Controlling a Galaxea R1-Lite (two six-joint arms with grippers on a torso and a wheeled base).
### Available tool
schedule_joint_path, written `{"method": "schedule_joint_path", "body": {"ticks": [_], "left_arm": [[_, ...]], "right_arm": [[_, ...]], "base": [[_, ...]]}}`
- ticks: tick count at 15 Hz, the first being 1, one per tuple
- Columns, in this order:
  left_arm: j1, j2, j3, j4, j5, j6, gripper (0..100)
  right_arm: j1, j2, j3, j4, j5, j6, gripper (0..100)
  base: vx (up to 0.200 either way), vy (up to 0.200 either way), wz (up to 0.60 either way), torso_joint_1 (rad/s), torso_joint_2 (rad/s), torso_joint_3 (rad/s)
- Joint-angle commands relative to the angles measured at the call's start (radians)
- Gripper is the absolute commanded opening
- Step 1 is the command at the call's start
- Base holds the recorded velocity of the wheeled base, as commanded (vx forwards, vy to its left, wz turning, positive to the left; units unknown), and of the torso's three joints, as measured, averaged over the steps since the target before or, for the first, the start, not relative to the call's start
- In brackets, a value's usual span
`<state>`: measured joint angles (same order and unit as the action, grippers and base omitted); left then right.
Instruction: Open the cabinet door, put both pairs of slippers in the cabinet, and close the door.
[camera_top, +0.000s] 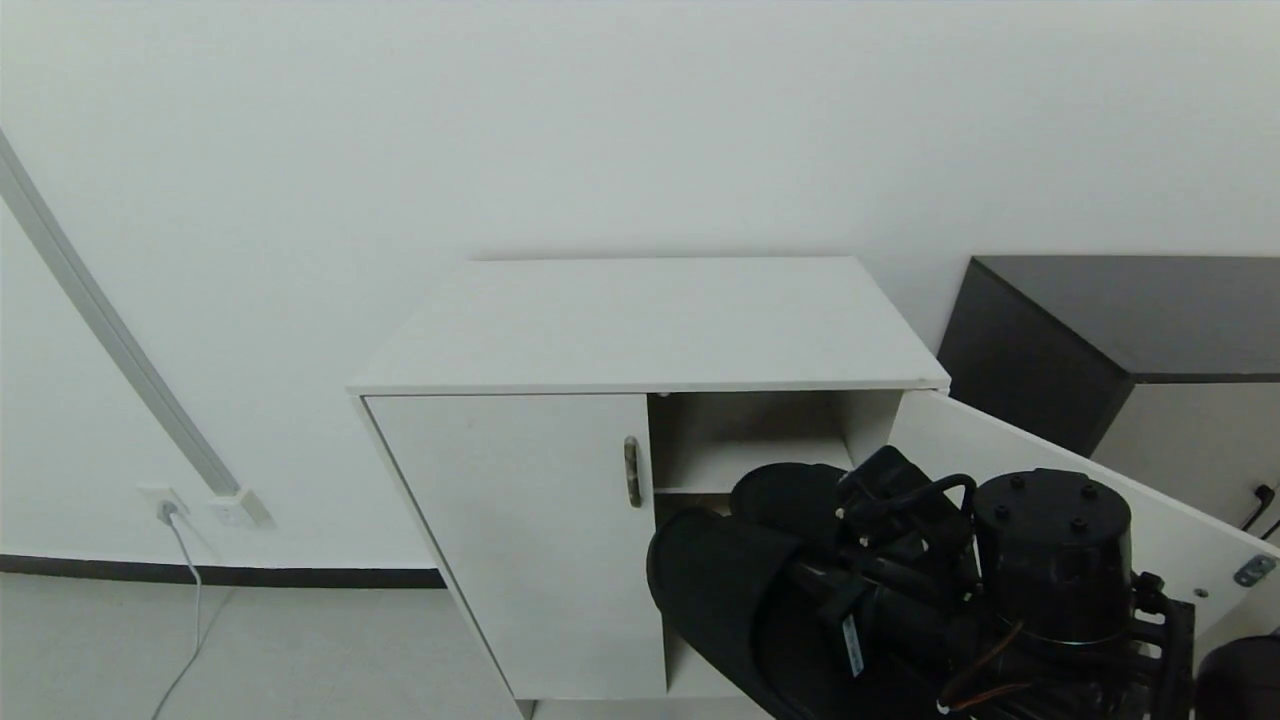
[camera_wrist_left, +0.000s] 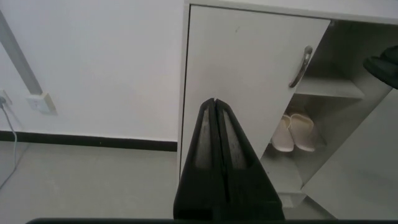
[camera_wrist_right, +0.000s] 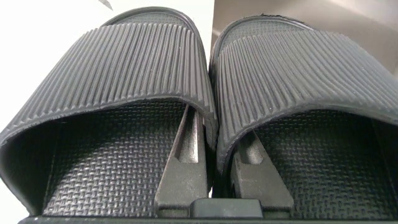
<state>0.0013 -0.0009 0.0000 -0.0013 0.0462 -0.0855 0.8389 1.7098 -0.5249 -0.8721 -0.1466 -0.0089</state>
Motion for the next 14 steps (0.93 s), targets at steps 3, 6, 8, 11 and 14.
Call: {"method": "schedule_joint_path", "body": {"ticks": [3,6,8,11,14], "left_arm": [[0.0,0.001,0.0,0.0,0.0,0.0,0],[0.0,0.001,0.0,0.001,0.0,0.0,0],[0.0,0.001,0.0,0.0,0.0,0.0,0],[0.0,0.001,0.0,0.0,0.0,0.0,0],[0.0,0.001,0.0,0.0,0.001,0.0,0]], "right_arm": [[0.0,0.004,0.002,-0.001,-0.001,0.0,0],[0.0,0.005,0.002,-0.001,-0.001,0.0,0],[0.0,0.005,0.002,-0.001,-0.001,0.0,0],[0.0,0.011,0.003,-0.001,-0.001,0.0,0],[0.0,0.013,0.005,-0.001,-0.001,0.0,0]], "base": [[0.0,0.0,0.0,-0.199,0.52,0.313],[0.0,0.0,0.0,-0.188,0.5,0.315],[0.0,0.0,0.0,-0.168,0.49,0.315],[0.0,0.0,0.0,-0.152,0.48,0.334],[0.0,0.0,0.0,-0.128,0.46,0.334]]}}
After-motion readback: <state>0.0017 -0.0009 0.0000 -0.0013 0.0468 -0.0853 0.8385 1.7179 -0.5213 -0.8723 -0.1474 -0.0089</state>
